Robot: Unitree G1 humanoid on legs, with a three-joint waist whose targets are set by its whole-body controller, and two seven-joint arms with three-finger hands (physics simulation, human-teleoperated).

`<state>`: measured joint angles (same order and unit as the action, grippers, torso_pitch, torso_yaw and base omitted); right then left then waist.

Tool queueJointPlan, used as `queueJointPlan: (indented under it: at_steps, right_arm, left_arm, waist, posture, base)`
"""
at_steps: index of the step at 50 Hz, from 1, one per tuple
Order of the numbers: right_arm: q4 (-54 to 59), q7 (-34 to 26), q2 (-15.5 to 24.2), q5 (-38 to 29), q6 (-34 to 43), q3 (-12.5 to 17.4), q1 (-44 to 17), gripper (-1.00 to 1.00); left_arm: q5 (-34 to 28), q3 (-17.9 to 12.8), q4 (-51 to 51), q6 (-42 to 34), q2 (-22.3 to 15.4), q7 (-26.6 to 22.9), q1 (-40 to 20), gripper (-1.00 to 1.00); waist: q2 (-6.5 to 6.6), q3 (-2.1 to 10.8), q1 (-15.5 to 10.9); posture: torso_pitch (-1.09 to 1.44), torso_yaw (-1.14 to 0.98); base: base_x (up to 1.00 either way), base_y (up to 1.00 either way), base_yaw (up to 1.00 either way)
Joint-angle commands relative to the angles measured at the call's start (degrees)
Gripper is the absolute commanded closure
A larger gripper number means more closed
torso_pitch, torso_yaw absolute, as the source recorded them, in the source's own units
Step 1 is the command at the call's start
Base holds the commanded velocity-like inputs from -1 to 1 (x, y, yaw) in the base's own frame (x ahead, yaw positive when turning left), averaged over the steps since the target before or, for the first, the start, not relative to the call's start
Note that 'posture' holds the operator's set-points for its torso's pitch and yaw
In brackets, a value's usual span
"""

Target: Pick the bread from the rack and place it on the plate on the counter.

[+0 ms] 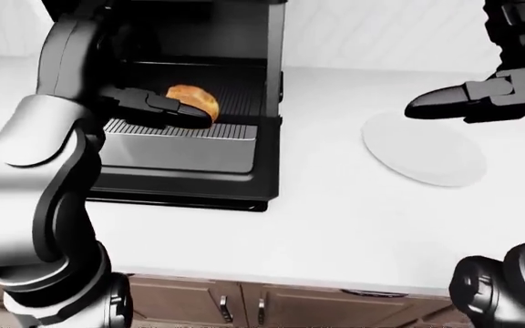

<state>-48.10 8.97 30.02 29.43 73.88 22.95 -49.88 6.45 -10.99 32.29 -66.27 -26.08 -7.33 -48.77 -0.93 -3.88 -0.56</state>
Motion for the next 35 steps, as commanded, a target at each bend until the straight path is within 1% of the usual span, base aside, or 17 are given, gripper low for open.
queueJointPlan:
  at_steps: [1, 3, 7, 8, 12, 16, 20, 23, 25, 29, 33, 35]
  right_arm:
    - [-0.61, 1.27, 1.71, 2.3, 0.13, 1.24, -1.37, -1.0]
    - [-0.71, 2.18, 3.05, 4.52, 0.88, 2.83, -1.55, -1.0]
    - [-0.87, 4.6, 5.06, 8.5, 0.33, 4.22, -0.16, -1.0]
    - [-1.15, 5.28, 5.57, 9.88, 0.49, 4.99, 0.26, -1.0]
    - [-1.77, 8.44, 7.71, 14.89, -0.85, 6.73, 3.34, -1.0]
    - [-1.34, 11.79, 9.28, 18.62, -3.61, 6.36, 5.61, -1.0]
    - [-1.39, 14.59, 10.98, 22.33, -6.59, 6.62, 8.68, -1.0]
    - [-1.15, 16.18, 12.26, 24.4, -8.92, 6.57, 10.66, -1.0]
    - [-0.93, 16.65, 12.78, 24.65, -10.46, 5.9, 11.77, -1.0]
    - [-0.7, 17.14, 13.62, 25.23, -12.15, 5.68, 13.17, -1.0]
    - [-0.55, 17.26, 13.67, 24.78, -13.12, 4.92, 13.76, -1.0]
    - [-0.64, 17.28, 13.52, 24.87, -13.13, 5.04, 13.87, -1.0]
  left_arm:
    - [-1.7, -0.38, 0.46, 2.75, 0.08, -0.25, -1.6, -1.0]
    - [-2.57, 0.37, 0.26, 3.37, 0.88, -0.89, -1.28, -1.0]
    - [-4.2, 1.03, -0.54, 4.55, 2.29, -1.97, -0.94, -1.0]
    - [-4.52, 1.05, -0.58, 4.77, 2.69, -2.21, -0.84, -1.0]
    - [-6.06, 1.55, -1.45, 6.08, 3.69, -3.18, -0.29, -1.0]
    - [-7.34, 1.85, -4.43, 7.63, 4.26, -3.84, -1.33, -1.0]
    - [-8.43, 1.81, -8.16, 8.86, 4.77, -3.69, -2.56, -1.0]
    - [-9.06, 2.38, -11.87, 9.93, 4.65, -4.36, -4.67, -1.0]
    - [-9.7, 2.89, -14.4, 11.57, 4.72, -4.89, -5.34, -1.0]
    - [-10.86, 3.18, -16.43, 13.2, 5.63, -5.54, -4.57, -1.0]
    - [-11.45, 3.13, -18.4, 14.54, 6.25, -6.03, -4.46, -1.0]
    - [-11.74, 3.39, -19.86, 15.64, 6.48, -6.31, -4.58, -1.0]
  waist:
    - [0.02, 1.29, -0.05]
    - [-0.1, 1.29, -0.08]
    - [-0.34, 1.21, -0.15]
    - [-0.38, 1.22, -0.17]
    - [-0.64, 1.26, -0.26]
    - [-0.84, 1.29, -0.28]
    - [-1.07, 1.43, -0.38]
    - [-1.21, 1.49, -0.39]
    - [-1.36, 1.51, -0.42]
    - [-1.55, 1.64, -0.4]
    - [-1.66, 1.76, -0.36]
    - [-1.74, 1.8, -0.36]
  posture:
    - [0.0, 0.0]
    - [0.0, 0.0]
    - [0.0, 0.0]
    - [0.0, 0.0]
    - [0.0, 0.0]
    - [0.0, 0.0]
    - [0.0, 0.0]
    - [0.0, 0.0]
    - [0.0, 0.0]
    - [0.0, 0.0]
    - [0.0, 0.0]
    - [0.0, 0.0]
  base:
    - [0.0, 0.0, 0.0]
    - [0.0, 0.0, 0.0]
    - [0.0, 0.0, 0.0]
    - [0.0, 0.0, 0.0]
    - [0.0, 0.0, 0.0]
    - [0.0, 0.0, 0.0]
    - [0.0, 0.0, 0.0]
    - [0.0, 0.0, 0.0]
    - [0.0, 0.0, 0.0]
    - [0.0, 0.0, 0.0]
    - [0.0, 0.0, 0.0]
    - [0.0, 0.0, 0.0]
